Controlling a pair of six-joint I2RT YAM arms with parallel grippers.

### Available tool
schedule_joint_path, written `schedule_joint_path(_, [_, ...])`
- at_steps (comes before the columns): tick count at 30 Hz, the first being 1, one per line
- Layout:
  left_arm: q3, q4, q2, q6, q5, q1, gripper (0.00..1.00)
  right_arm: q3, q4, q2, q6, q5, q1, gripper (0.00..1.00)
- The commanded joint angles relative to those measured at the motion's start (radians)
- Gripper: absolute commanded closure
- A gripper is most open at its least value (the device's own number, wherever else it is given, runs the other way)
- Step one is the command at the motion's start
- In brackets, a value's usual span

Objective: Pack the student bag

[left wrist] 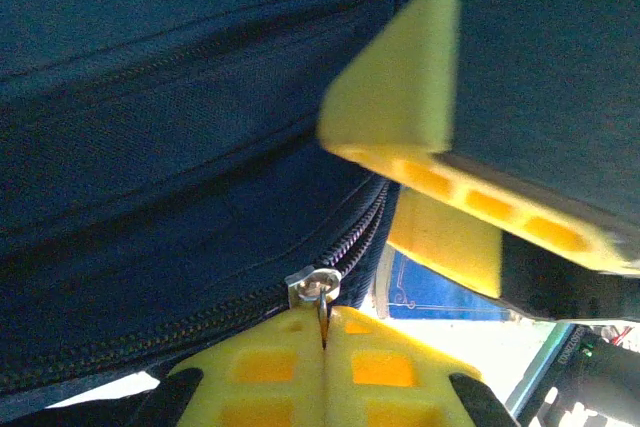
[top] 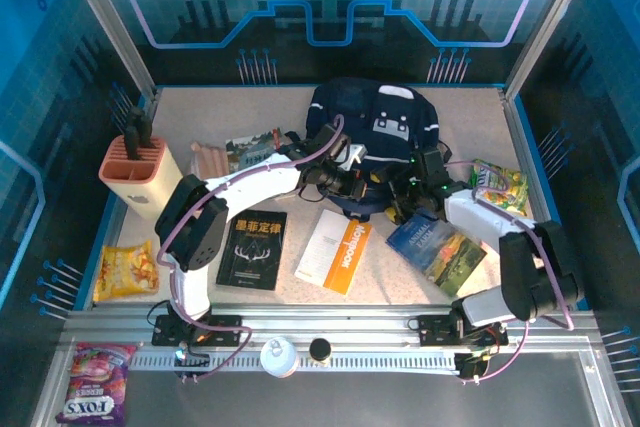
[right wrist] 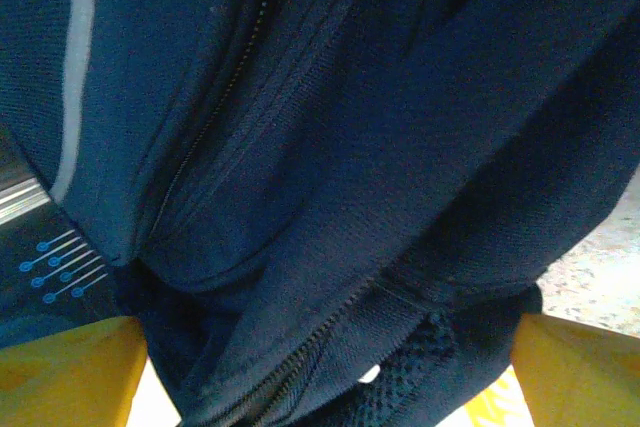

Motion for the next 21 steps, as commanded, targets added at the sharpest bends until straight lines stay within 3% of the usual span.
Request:
schedule_joint_path(1, [0.038,-0.003,0.006,-0.004,0.038,-0.01,1.0,0.044,0.016,0.056,0.035,-0.008,0.025,0.08])
schedule_joint_path(5, [0.026,-0.016,-0.011,0.01,0.016,-0.009,1.0,0.043,0.023,0.101,0.026,0.0,0.027,0.25])
schedule_joint_path(10, [-0.006,-0.038,-0.045,0.032,-0.036,0.009,1.0,0.049,-0.006,0.093,-0.028,0.054,0.018,0.64])
schedule_joint_path(12, [-0.025,-0.044,-0.062,0.037,-0.045,0.029,1.0,0.058,-0.041,0.074,-0.06,0.094,0.01,0.72])
schedule_joint_path(16, [-0.074,-0.058,-0.103,0.051,-0.072,0.085,1.0,0.085,-0.112,0.03,-0.143,0.168,-0.018,0.82])
schedule_joint_path(21, [-0.119,-0.079,-0.137,0.078,-0.075,0.16,1.0,0.132,-0.175,-0.017,-0.245,0.229,-0.05,0.85])
